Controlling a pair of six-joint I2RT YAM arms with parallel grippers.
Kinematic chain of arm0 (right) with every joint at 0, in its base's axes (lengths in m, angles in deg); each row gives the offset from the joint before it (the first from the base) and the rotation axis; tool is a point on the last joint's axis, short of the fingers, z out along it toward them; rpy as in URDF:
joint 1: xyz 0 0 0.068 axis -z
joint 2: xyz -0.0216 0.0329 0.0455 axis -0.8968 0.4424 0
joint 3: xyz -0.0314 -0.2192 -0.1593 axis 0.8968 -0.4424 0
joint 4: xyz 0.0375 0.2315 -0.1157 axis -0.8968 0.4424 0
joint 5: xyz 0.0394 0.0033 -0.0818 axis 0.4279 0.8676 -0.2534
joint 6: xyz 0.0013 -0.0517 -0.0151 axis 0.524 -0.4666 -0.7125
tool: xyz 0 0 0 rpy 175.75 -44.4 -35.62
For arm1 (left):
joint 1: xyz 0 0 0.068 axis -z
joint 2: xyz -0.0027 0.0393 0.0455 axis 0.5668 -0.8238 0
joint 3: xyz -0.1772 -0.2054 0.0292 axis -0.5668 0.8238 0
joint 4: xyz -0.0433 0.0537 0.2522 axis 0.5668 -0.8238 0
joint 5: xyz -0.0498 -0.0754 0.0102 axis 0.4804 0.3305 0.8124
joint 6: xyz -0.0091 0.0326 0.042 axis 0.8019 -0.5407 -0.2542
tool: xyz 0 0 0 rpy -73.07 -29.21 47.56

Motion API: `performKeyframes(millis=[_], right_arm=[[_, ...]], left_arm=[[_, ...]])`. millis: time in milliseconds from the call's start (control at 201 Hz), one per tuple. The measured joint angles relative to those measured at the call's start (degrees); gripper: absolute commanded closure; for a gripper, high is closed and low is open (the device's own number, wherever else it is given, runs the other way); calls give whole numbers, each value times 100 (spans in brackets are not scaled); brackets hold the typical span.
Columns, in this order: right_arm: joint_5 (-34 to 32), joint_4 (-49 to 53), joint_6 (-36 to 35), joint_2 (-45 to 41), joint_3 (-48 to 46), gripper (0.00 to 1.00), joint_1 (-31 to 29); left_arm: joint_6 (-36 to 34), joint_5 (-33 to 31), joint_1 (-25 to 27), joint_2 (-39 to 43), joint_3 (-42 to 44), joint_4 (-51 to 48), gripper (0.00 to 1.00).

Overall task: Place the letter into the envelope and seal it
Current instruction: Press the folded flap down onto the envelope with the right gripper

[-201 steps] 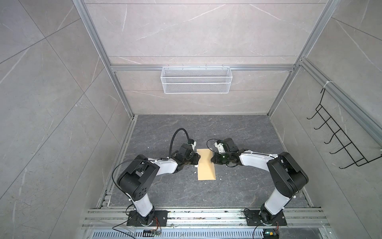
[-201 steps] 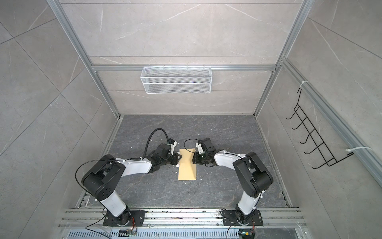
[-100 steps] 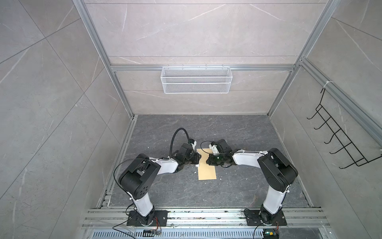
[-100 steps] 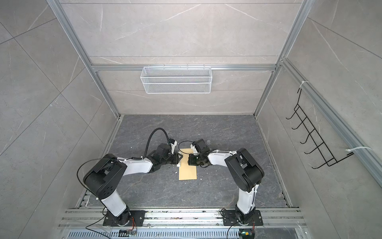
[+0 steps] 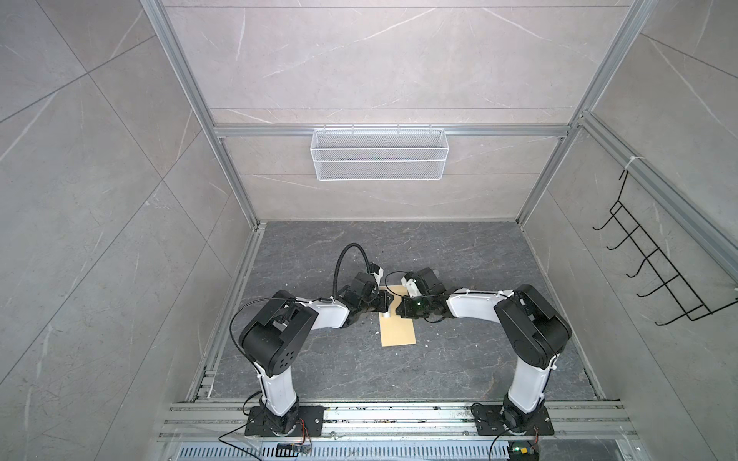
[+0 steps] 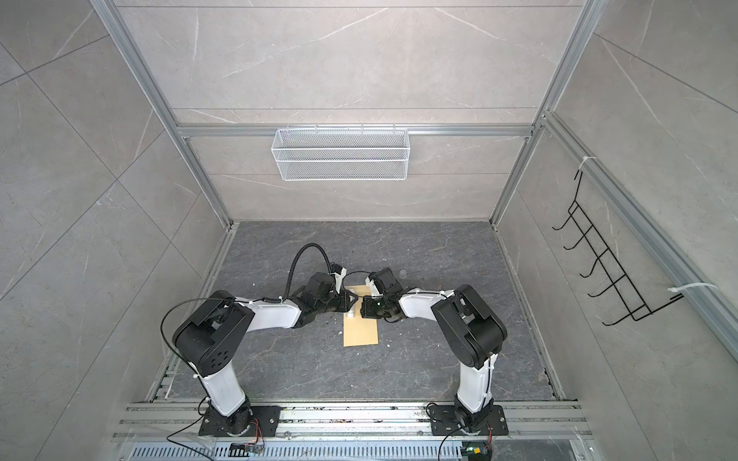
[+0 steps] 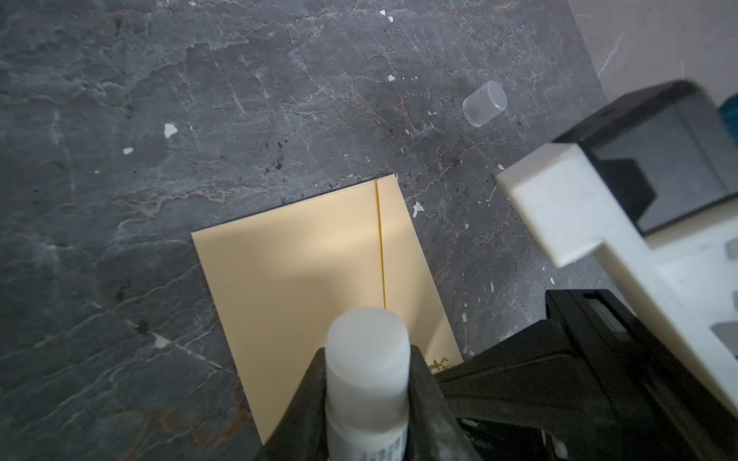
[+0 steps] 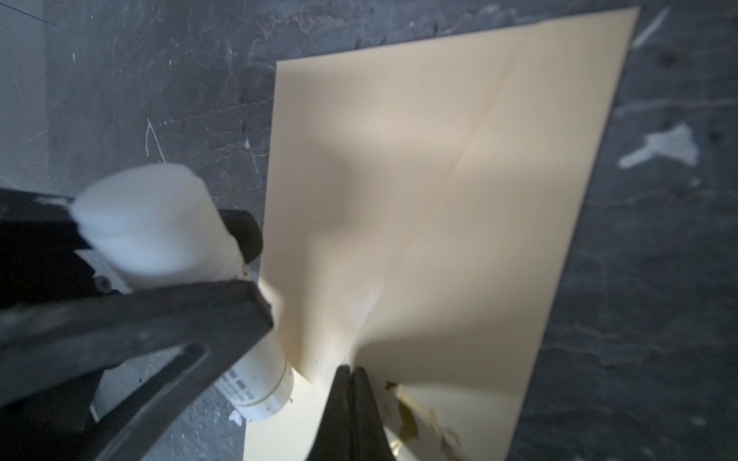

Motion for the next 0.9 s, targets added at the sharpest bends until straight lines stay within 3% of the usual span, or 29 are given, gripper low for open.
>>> performKeyframes(millis=[896], right_arm=[[-133,173,-107,-46,26,100,-201]], left_arm=[[4,-57,2,-98,-28,92,100]])
